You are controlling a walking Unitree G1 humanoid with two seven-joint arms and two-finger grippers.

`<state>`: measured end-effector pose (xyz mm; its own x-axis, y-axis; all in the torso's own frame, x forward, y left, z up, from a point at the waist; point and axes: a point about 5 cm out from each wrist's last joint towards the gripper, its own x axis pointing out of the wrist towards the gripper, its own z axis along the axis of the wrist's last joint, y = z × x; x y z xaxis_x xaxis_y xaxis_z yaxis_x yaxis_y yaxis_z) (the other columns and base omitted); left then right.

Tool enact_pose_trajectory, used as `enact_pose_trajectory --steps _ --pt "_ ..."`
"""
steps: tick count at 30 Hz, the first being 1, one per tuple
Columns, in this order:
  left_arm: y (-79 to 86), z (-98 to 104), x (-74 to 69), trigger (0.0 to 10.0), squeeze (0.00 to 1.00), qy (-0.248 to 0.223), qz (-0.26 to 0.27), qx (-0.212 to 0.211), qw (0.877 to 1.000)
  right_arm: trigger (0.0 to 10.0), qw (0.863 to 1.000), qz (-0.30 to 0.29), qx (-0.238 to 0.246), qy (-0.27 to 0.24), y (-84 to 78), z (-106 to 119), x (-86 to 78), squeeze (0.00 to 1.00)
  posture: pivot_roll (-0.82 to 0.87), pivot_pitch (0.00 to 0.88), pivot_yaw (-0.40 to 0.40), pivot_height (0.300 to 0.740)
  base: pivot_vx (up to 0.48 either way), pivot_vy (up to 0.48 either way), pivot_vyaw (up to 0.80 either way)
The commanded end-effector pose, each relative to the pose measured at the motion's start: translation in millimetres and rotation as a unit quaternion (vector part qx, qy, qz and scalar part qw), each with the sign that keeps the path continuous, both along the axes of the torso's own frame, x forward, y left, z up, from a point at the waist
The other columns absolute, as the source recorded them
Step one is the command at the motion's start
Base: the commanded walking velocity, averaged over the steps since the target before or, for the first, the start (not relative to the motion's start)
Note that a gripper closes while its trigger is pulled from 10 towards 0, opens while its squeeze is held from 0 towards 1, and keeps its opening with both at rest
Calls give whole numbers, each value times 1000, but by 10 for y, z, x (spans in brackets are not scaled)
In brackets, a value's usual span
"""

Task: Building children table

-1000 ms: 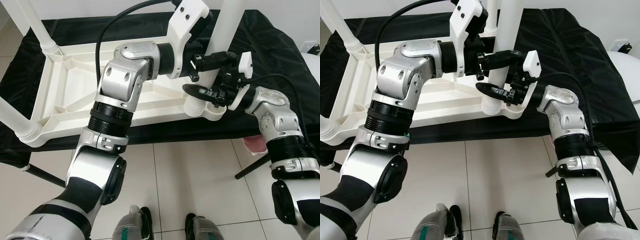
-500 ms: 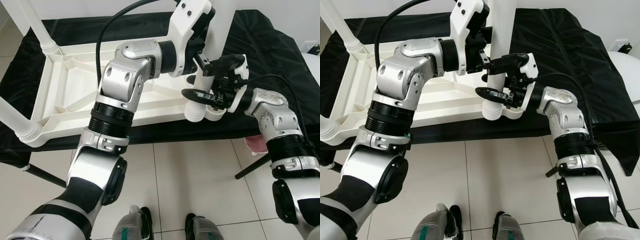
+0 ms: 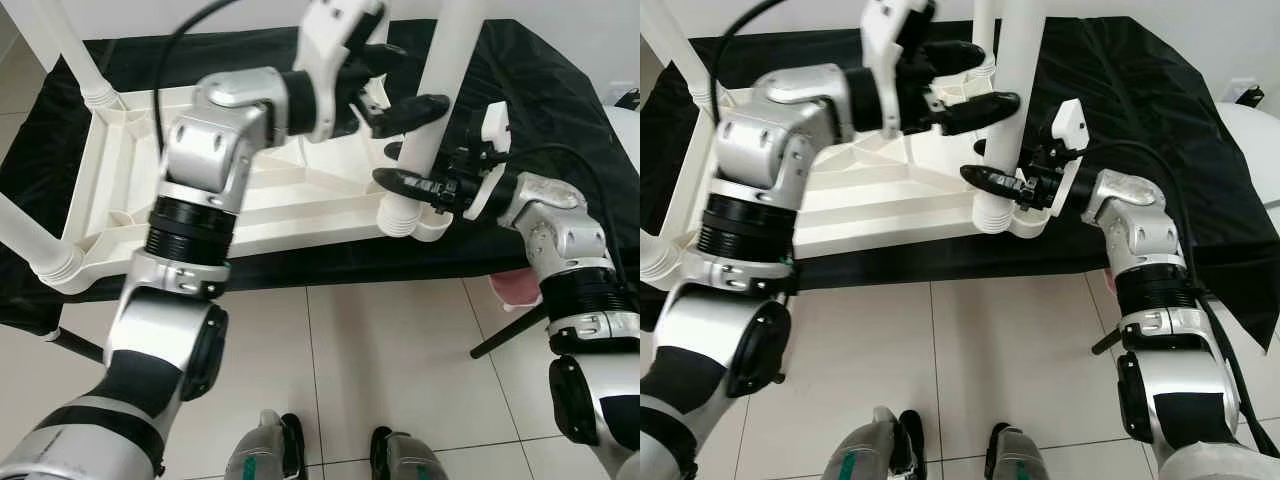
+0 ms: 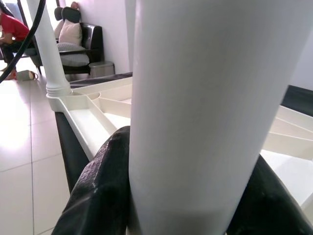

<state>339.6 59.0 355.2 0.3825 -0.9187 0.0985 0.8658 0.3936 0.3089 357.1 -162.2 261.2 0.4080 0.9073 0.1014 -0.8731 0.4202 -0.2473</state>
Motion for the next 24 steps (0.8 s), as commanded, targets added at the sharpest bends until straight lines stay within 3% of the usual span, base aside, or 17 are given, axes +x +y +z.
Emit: enact_pose_trajectory --steps 1,11,14,17,21,23,24 --pt "57 21 -16 10000 0 1 -6 -3 1000 10000 1000 -5 11 -7 -34 64 8 0 -104 147 50 740 0 0 0" --pt "142 -158 -60 10000 0 32 -5 -9 999 10000 998 -46 36 -7 -144 47 16 0 -98 151 42 740 0 0 0" --pt "114 -303 -95 10000 0 54 -11 -12 998 10000 992 -102 72 -15 -251 76 62 0 -102 154 42 740 0 0 0" --pt "97 -344 -102 10000 0 63 -13 -14 998 10000 989 -118 85 -16 -280 87 77 0 -102 154 42 740 0 0 0" --pt "41 -509 -108 10000 0 78 -9 -5 997 10000 984 -145 107 -15 -319 86 89 0 -106 156 45 740 0 0 0" --pt "-33 -757 -79 10000 0 94 20 10 995 10000 978 -166 123 -17 -342 64 81 0 -106 156 45 740 0 0 0" --pt "-33 -757 -79 10000 0 94 20 10 995 10000 978 -166 123 -17 -342 64 81 0 -106 156 45 740 0 0 0"
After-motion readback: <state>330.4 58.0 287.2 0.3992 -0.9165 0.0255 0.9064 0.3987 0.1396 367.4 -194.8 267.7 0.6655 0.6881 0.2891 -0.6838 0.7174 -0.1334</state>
